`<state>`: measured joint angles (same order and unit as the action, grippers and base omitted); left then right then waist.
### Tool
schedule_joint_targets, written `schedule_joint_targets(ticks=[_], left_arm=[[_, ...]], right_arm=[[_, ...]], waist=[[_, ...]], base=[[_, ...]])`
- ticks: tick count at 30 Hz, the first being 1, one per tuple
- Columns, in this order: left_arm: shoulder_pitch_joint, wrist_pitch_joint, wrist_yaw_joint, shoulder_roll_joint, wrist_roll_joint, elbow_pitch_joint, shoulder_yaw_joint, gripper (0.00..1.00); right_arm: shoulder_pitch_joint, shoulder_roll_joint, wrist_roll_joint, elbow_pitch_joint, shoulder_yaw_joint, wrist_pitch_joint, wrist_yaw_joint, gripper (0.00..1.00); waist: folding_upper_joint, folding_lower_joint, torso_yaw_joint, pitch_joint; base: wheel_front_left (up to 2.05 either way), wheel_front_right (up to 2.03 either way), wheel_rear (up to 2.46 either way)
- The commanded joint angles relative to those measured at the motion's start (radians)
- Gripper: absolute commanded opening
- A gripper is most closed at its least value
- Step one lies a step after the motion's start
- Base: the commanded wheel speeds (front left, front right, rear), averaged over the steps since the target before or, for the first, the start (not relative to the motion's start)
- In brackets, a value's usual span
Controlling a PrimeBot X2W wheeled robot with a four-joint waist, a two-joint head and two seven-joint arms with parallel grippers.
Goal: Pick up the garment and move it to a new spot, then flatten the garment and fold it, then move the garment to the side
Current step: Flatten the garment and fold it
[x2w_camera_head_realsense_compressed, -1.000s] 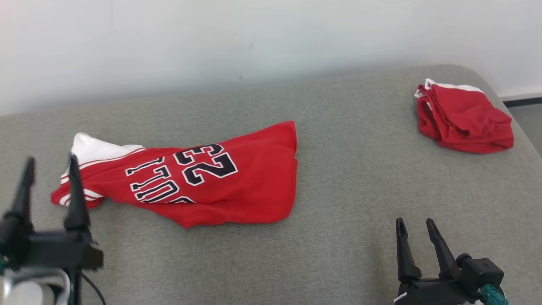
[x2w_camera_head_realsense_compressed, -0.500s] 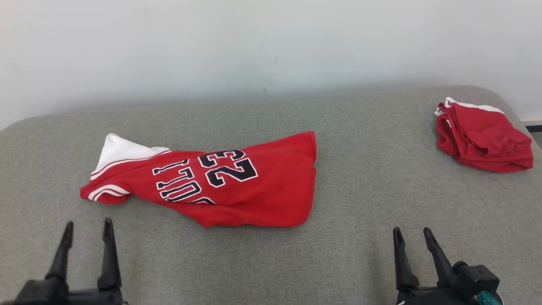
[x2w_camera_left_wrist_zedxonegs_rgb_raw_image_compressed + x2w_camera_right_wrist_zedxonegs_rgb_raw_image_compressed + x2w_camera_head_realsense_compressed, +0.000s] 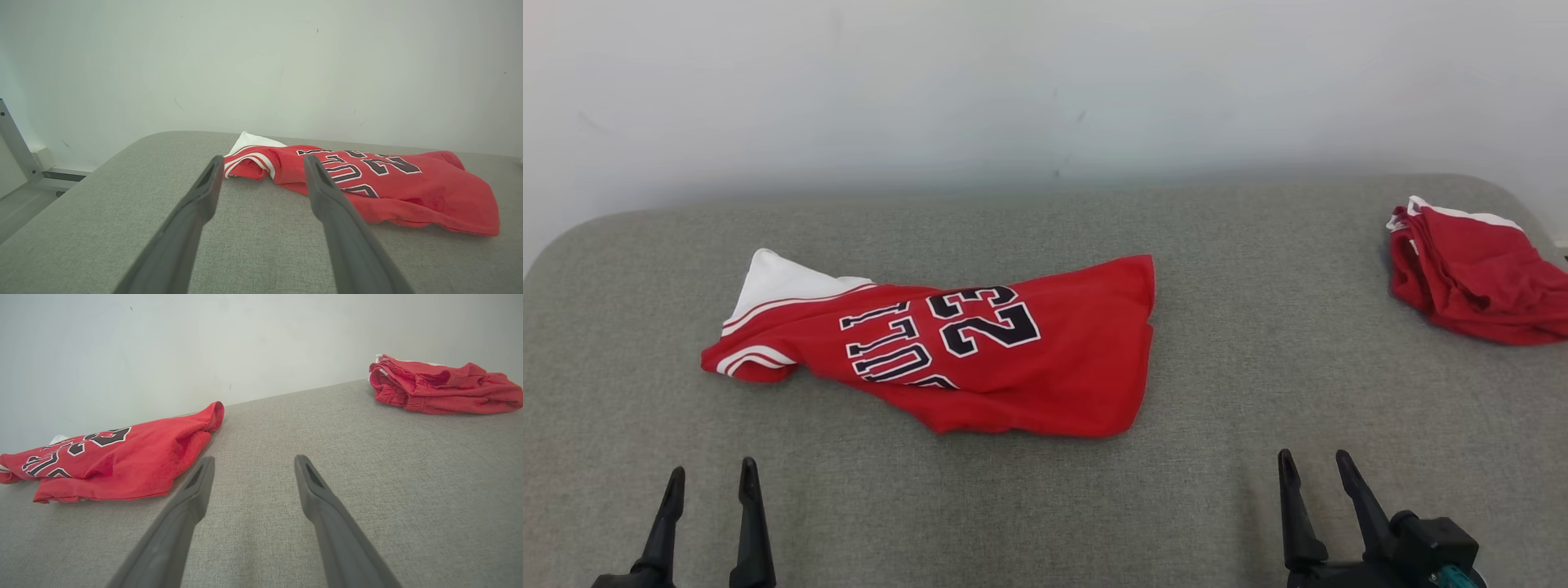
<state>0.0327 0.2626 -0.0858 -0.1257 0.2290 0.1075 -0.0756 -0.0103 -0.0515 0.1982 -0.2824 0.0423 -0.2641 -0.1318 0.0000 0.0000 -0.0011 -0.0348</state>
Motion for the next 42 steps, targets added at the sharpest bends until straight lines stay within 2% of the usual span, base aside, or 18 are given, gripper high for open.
schedule_joint_targets(ticks=[1,7,13,19,27,33,39,40,41,42], left_arm=[[-0.005,0.003,-0.003,0.006,-0.01,0.002,-0.006,1.0],[-0.021,0.003,-0.021,0.029,-0.036,0.004,-0.016,1.0],[-0.033,0.003,-0.032,0.049,-0.044,0.012,-0.01,1.0],[-0.057,0.003,-0.037,0.065,-0.05,0.02,0.007,1.0],[-0.092,0.003,-0.043,0.073,-0.038,0.036,0.025,1.0],[-0.111,0.003,-0.046,0.075,-0.033,0.043,0.033,1.0],[-0.12,0.003,-0.043,0.076,-0.025,0.047,0.035,1.0],[-0.121,0.003,-0.043,0.076,-0.021,0.05,0.036,1.0],[-0.122,0.003,-0.044,0.076,-0.019,0.052,0.037,1.0],[-0.122,0.003,-0.044,0.076,-0.017,0.054,0.036,1.0]], right_arm=[[-0.011,0.003,-0.009,-0.003,-0.004,0.0,0.003,1.0],[-0.097,-0.015,-0.017,-0.062,-0.024,0.0,0.003,1.0],[-0.242,-0.044,-0.024,-0.181,-0.055,0.003,0.003,1.0],[-0.407,-0.088,-0.026,-0.367,-0.055,0.011,0.003,1.0],[-0.546,-0.121,-0.032,-0.589,-0.057,0.02,0.003,1.0],[-0.618,-0.126,-0.032,-0.732,-0.05,0.019,0.003,1.0],[-0.649,-0.108,-0.021,-0.809,-0.081,0.012,0.003,1.0],[-0.652,-0.103,-0.016,-0.82,-0.089,0.012,0.003,0.77],[-0.654,-0.097,-0.01,-0.829,-0.094,0.012,0.003,0.19],[-0.657,-0.093,-0.007,-0.836,-0.1,0.01,0.003,0.0]], waist=[[0.0,0.0,0.006,-0.002],[0.0,0.0,0.034,-0.009],[0.0,0.0,0.081,-0.027],[0.0,0.0,0.155,-0.067],[0.0,0.0,0.224,-0.118],[0.0,0.0,0.248,-0.137],[0.0,0.0,0.254,-0.147],[0.0,0.0,0.254,-0.148],[0.0,0.0,0.253,-0.149],[0.0,0.0,0.251,-0.149]], base=[[0.0,0.0,0.0],[0.0,0.0,0.0],[0.0,0.0,0.0],[0.0,0.0,0.0],[0.0,0.0,0.0],[0.0,0.0,0.0],[0.0,0.0,0.0],[0.0,0.0,0.0],[0.0,0.0,0.0],[0.0,0.0,0.0]])
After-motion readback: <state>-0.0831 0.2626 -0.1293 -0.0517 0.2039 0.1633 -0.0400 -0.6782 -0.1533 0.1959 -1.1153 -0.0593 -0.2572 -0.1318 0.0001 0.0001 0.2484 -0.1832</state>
